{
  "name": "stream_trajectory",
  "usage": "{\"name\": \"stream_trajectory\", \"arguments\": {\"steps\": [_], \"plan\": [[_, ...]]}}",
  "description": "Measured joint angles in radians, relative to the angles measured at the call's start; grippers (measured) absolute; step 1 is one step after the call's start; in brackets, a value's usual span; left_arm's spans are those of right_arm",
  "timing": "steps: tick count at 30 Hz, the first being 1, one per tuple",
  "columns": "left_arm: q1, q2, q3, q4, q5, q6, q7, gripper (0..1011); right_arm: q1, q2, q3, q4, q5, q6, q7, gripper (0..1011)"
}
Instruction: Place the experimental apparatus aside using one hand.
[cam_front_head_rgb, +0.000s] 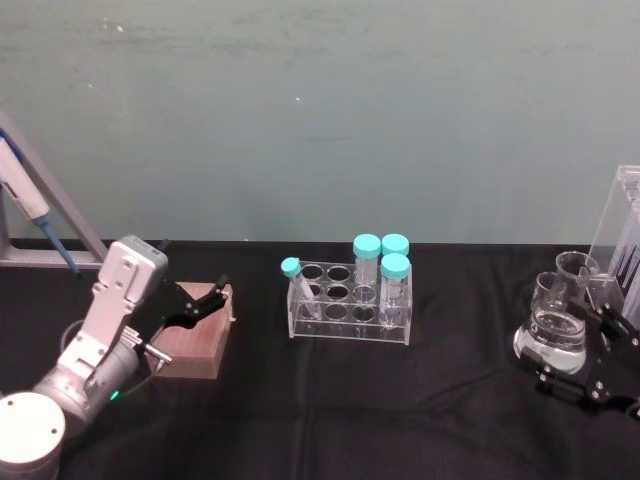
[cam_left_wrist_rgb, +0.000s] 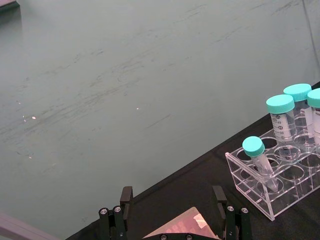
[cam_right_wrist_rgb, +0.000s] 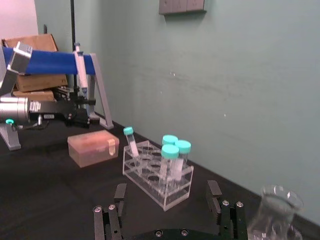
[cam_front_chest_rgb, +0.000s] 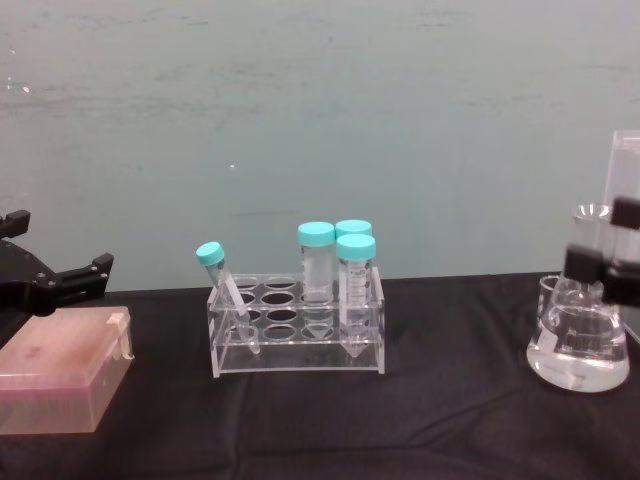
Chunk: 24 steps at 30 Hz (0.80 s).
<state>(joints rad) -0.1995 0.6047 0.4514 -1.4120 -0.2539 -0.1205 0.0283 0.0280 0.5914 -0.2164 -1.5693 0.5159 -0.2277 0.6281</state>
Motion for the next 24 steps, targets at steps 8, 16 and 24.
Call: {"name": "stream_trajectory", "arguments": {"steps": [8,16,24], "plan": [[0.000,0.000,0.000,0.000,0.000,0.000,0.000,1000,-0.045,0.017,0.011,-0.013,0.002,-0.005,-0.015,1003],[0.000,0.000,0.000,0.000,0.000,0.000,0.000,1000,-0.051,0.017,0.015,-0.014,0.000,-0.013,-0.020,1003],[0.000,0.000,0.000,0.000,0.000,0.000,0.000,1000,-0.050,0.017,0.014,-0.014,-0.001,-0.012,-0.020,1003]]}}
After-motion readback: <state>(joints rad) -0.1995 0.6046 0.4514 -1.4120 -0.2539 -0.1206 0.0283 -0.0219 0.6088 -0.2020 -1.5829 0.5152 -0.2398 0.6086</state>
